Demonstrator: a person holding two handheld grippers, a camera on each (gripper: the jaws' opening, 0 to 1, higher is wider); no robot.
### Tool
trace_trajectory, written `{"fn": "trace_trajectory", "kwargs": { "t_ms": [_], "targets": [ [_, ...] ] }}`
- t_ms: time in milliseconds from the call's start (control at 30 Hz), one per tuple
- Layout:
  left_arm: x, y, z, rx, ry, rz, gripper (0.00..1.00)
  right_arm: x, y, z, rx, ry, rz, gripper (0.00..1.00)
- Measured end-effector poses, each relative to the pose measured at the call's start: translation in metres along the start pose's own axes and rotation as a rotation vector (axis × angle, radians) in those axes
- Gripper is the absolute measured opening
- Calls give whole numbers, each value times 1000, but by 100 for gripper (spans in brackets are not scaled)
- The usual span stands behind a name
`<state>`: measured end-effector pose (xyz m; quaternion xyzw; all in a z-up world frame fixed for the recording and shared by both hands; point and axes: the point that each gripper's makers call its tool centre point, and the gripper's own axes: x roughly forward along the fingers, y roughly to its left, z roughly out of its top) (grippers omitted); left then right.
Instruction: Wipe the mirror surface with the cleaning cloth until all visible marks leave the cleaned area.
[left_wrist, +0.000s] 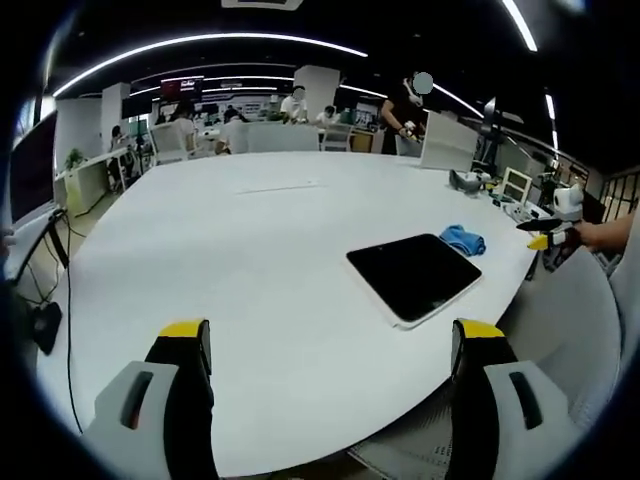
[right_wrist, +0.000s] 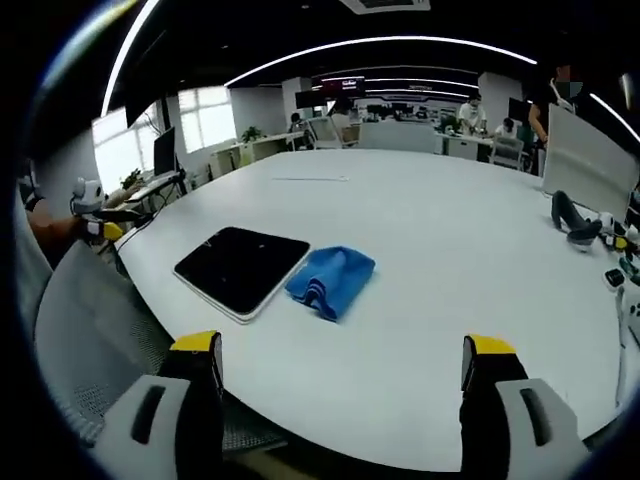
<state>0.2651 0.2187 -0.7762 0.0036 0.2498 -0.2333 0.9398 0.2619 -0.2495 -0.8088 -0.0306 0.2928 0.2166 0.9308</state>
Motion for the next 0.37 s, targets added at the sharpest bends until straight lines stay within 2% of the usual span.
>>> {"fn": "trace_trajectory", "kwargs": {
  "t_ms": [167,367],
  "targets": [
    [-2,5,7,-28,-29,17,99,7,-1,4,-7,-8,4,98],
    [-1,4,15,0,-33,14,99,13,-2,13,-10,-21,11,98]
  ]
}}
